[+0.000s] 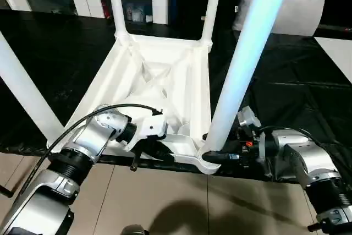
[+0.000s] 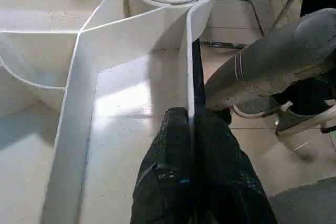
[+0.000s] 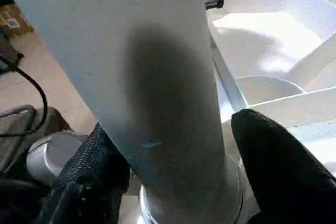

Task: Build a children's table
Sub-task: Rotate leg to tighten

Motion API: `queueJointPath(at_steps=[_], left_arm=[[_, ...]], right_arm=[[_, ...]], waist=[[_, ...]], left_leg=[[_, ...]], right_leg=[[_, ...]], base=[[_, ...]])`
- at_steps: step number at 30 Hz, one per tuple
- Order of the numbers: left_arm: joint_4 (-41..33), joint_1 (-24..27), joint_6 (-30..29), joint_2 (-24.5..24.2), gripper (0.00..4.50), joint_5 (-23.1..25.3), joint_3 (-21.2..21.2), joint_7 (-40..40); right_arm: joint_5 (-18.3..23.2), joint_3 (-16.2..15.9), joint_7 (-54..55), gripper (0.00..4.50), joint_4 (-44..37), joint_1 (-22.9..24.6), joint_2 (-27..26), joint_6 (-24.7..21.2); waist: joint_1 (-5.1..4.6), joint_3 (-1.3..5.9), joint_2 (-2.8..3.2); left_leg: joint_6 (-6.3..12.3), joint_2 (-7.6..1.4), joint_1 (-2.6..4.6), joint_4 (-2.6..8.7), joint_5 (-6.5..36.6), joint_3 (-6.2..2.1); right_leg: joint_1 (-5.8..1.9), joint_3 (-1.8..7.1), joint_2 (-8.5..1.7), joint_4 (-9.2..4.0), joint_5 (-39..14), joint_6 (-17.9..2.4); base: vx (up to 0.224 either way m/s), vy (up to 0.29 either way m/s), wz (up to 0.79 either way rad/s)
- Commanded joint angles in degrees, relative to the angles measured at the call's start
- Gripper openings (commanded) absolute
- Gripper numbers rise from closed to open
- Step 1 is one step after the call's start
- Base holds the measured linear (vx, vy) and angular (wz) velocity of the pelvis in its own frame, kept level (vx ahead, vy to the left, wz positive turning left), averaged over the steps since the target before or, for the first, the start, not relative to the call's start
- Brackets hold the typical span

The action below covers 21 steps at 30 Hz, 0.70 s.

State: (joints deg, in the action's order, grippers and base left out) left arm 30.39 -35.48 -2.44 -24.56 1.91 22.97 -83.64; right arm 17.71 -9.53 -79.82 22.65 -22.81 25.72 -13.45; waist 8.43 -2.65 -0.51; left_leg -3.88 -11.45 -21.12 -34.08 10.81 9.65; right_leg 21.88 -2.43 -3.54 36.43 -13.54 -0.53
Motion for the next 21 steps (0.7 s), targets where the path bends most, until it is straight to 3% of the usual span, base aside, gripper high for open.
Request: queueJointPath(at_steps=[1, 4, 5, 12, 15, 16, 18, 21], left_arm=[[-1.23, 0.61, 0.33, 1.00, 0.00, -0.84, 1.98, -2.13], [-1.20, 0.74, 0.34, 0.90, 0.00, -0.72, 1.80, -2.20], [-1.13, 0.70, 0.32, 0.92, 0.00, -0.70, 1.78, -2.20], [-1.29, 0.95, -0.54, 1.17, 0.00, -0.99, 1.52, -1.75], [-1.67, 0.70, -4.90, 2.28, 0.00, -1.14, -0.35, 2.68], [-1.76, 0.63, -5.86, 2.56, 0.00, -1.26, -0.89, 3.80], [-3.29, 0.95, -10.21, 3.64, 0.00, -2.57, -2.85, 6.71], [-5.77, 1.65, -15.20, 4.20, 0.00, -2.44, -4.08, 10.28]], right_arm=[[-0.34, 0.05, 0.38, 2.86, 0.09, -0.86, 0.31, -0.30], [0.27, 0.57, -0.20, 2.92, 0.17, -0.80, 0.72, -1.27], [0.30, 0.60, -0.28, 2.51, 0.30, -0.84, 0.79, -1.23], [1.02, 0.87, -0.05, 2.22, -0.11, -0.50, 0.32, -1.25], [-0.01, 1.68, 6.03, 2.18, -0.69, -0.44, -1.71, -2.88], [-0.84, 1.80, 8.58, 2.18, -0.47, -0.69, -2.42, -3.19], [-2.72, 2.44, 16.38, 2.17, 1.08, -2.14, -5.16, -5.05], [-4.65, 3.16, 24.48, 2.14, 3.29, -4.07, -8.06, -6.95]], waist=[[-0.37, 3.70, -0.11], [-0.49, 3.59, -0.27], [-0.45, 3.62, -0.21], [-0.55, 3.52, -0.24], [-0.66, 3.43, 0.15], [-0.77, 3.32, 0.02], [-1.16, 3.11, -0.11], [-2.79, 2.90, -0.10]], left_leg=[[3.05, -1.99, 0.78, 3.48, 4.77, -0.07], [3.21, -2.02, 0.69, 3.56, 5.15, -0.08], [3.11, -2.02, 0.77, 3.55, 5.17, -0.10], [2.54, -2.03, 0.77, 3.59, 5.94, -0.07], [1.99, -2.12, 0.83, 3.71, 6.21, -0.09], [1.79, -2.02, 0.79, 3.78, 6.59, -0.13], [0.32, -1.86, 0.84, 4.10, 8.57, -0.23], [-1.42, -1.64, 0.65, 4.48, 10.86, -0.50]], right_leg=[[-2.65, 2.13, -4.25, -3.38, 4.94, -15.34], [-2.67, 2.11, -4.28, -3.46, 4.52, -15.16], [-2.66, 2.12, -4.31, -3.46, 4.21, -15.16], [-2.61, 2.22, -4.36, -3.61, 2.31, -14.83], [-2.43, 2.26, -4.34, -3.61, 1.36, -14.75], [-2.37, 2.23, -4.32, -3.82, 0.57, -14.63], [-2.40, 2.31, -4.46, -4.24, -3.99, -13.74], [-2.52, 2.35, -4.43, -4.73, -9.23, -12.64]], base=[[0.000, 0.000, 0.00], [0.000, 0.000, 0.00], [0.000, 0.000, 0.00], [0.000, 0.000, 0.00], [0.000, 0.000, 0.00], [0.000, 0.000, 0.00], [0.000, 0.000, 0.00], [0.000, 0.000, 0.00]])
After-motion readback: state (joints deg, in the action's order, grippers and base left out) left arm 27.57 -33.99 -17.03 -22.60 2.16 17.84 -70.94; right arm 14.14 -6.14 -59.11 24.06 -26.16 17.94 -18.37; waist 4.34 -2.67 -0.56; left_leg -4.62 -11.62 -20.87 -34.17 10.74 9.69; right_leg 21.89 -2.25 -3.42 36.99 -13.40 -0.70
